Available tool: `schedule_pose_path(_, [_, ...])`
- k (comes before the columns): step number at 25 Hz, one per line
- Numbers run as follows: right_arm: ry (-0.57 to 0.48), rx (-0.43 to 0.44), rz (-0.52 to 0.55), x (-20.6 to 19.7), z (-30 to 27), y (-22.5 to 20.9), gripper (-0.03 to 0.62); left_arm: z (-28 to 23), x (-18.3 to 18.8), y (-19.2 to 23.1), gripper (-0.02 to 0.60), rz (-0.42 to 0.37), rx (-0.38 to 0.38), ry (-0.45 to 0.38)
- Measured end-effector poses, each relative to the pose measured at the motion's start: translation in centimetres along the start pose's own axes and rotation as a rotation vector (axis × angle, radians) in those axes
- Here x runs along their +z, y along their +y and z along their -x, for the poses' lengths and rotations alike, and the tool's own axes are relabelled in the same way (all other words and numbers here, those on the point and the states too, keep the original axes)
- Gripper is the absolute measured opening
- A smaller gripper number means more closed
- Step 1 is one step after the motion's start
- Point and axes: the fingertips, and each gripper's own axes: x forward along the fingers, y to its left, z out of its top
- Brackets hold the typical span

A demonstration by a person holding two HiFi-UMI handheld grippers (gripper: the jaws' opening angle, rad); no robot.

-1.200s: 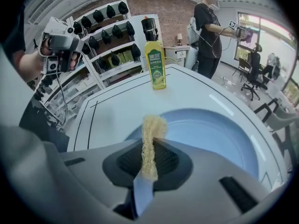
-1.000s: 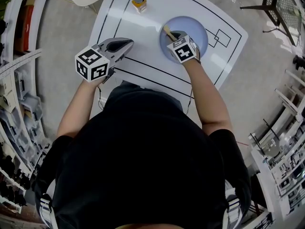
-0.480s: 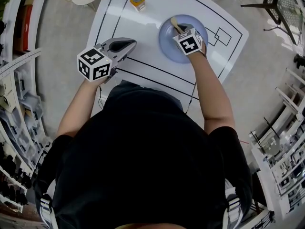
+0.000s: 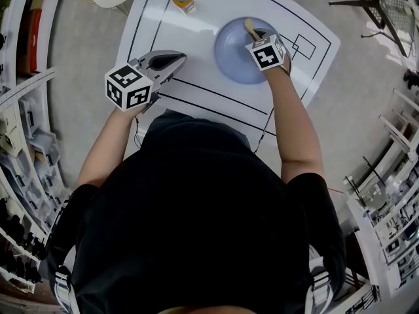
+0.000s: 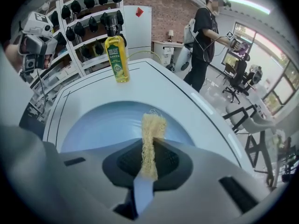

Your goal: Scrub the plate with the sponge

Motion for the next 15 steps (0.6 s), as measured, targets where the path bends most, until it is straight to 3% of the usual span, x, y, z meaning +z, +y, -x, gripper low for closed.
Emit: schedule_pose_path(15, [0.083,-0.088,-0.117,-6.1,1.7,-2.5,0.035,-1.1,0.3,-0.6,0.008,-0.013,-0.026,0.021])
